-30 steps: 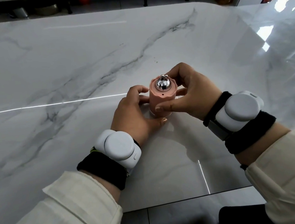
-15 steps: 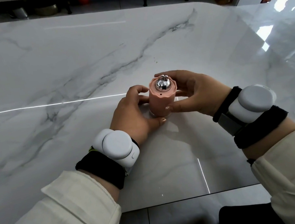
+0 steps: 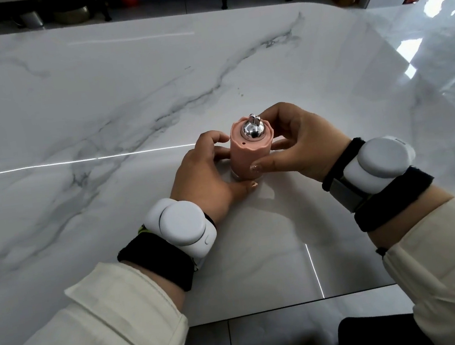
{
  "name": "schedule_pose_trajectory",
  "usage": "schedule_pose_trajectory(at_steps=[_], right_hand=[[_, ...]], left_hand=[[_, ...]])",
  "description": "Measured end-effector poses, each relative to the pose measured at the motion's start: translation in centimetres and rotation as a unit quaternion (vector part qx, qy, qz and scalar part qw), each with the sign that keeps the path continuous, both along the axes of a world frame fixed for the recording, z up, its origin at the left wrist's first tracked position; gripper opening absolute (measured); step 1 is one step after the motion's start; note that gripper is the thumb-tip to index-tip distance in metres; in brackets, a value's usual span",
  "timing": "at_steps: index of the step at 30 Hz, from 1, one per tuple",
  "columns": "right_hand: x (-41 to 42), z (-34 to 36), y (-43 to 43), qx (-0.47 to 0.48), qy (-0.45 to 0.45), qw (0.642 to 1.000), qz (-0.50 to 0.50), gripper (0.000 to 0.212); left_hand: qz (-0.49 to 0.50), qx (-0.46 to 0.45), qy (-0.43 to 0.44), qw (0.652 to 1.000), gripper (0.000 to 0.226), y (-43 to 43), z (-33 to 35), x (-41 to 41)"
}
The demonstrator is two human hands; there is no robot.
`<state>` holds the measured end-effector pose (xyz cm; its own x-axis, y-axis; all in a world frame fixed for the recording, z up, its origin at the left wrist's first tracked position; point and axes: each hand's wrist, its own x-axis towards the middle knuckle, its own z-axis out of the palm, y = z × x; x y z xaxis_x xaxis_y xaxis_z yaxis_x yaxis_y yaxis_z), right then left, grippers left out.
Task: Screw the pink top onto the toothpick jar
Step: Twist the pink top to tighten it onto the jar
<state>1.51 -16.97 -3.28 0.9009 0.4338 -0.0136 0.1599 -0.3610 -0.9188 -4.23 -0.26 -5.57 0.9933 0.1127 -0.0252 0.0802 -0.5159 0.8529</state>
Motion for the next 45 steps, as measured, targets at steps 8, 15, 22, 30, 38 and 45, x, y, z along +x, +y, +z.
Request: schedule_pose_trajectory(at_steps=[8, 15, 22, 30, 38, 45], right_hand=[[-0.6, -0.2, 0.6, -0.022, -0.045, 0.998, -0.028, 0.056], [0.1, 0.7, -0.1, -0.030, -0.003, 0.997, 0.067, 0.074], [0.6, 0.7, -0.5, 0.003, 0.009, 0.996, 0.091, 0.064], [0.4, 0.5, -0.3, 0.018, 0.001, 0.999, 0.051, 0.056], [-0.1, 0.3, 0.2, 0.013, -0.016, 1.000, 0.012, 0.054], [-0.3, 0.0, 0.6, 0.005, -0.038, 0.999, 0.001, 0.058]], left_hand=[[0.001, -0.003, 0.004, 1.000, 0.071, -0.1, 0.1, 0.0], [-0.004, -0.014, 0.006, 1.000, 0.072, 0.2, 0.1, 0.1], [-0.017, -0.010, 0.010, 1.000, 0.071, 0.3, 0.1, 0.2], [-0.014, -0.010, 0.007, 1.000, 0.070, 0.3, 0.0, 0.1], [-0.003, -0.008, 0.006, 1.000, 0.069, 0.1, 0.2, 0.0], [-0.011, -0.001, 0.005, 1.000, 0.069, 0.2, 0.3, 0.0]])
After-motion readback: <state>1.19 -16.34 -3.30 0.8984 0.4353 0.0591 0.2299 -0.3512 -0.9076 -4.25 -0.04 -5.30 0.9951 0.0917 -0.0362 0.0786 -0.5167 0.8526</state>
